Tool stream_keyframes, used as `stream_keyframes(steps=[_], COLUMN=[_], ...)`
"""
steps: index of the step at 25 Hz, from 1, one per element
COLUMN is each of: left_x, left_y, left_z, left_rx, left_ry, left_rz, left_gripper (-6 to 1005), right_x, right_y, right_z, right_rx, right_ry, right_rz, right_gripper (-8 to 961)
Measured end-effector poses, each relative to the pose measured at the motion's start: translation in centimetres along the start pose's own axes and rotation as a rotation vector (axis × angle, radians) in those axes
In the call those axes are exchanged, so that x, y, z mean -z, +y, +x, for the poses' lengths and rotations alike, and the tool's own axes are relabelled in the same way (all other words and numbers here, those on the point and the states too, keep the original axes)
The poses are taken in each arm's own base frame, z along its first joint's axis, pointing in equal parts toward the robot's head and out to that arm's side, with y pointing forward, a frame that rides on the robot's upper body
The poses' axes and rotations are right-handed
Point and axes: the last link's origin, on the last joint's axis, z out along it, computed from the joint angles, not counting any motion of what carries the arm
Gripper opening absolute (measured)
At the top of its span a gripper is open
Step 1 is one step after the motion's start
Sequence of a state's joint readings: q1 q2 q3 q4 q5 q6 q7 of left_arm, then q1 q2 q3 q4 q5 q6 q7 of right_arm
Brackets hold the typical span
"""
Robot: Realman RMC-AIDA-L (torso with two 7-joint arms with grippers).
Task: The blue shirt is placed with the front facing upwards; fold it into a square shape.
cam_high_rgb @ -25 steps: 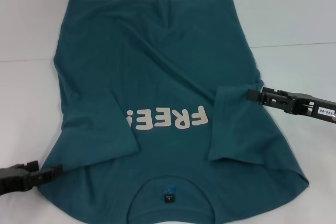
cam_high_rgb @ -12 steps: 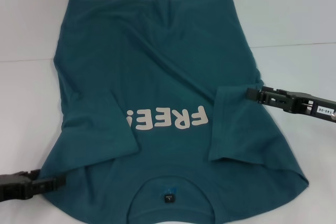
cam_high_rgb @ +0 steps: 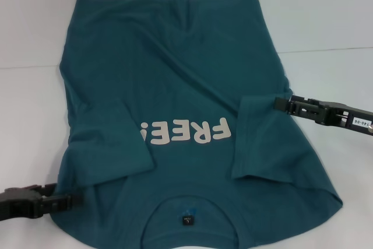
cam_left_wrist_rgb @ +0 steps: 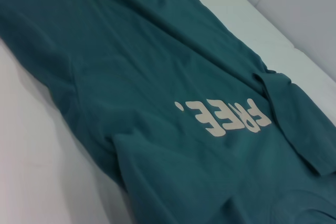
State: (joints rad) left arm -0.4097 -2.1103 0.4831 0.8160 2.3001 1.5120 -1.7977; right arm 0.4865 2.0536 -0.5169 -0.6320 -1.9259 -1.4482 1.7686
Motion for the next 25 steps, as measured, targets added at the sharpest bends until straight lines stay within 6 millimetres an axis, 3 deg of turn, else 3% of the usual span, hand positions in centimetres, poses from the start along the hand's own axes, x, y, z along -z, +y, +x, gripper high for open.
stream_keyframes(steps=[13,25], left_x=[1.0,0.5], left_y=[-1.1,-1.0], left_z=[-0.7,-1.1], left_rx=[0.004,0.003], left_ry=[-0.016,-0.035], left_rz=[0.071,0.068], left_gripper=[901,900], right_x=[0.0,0.0], right_y=[0.0,0.1], right_z=[0.0,0.0], right_rx=[0.0,-0.013], right_ry=[0.001,0.002], right_rz=[0.002,-0.005], right_gripper=[913,914])
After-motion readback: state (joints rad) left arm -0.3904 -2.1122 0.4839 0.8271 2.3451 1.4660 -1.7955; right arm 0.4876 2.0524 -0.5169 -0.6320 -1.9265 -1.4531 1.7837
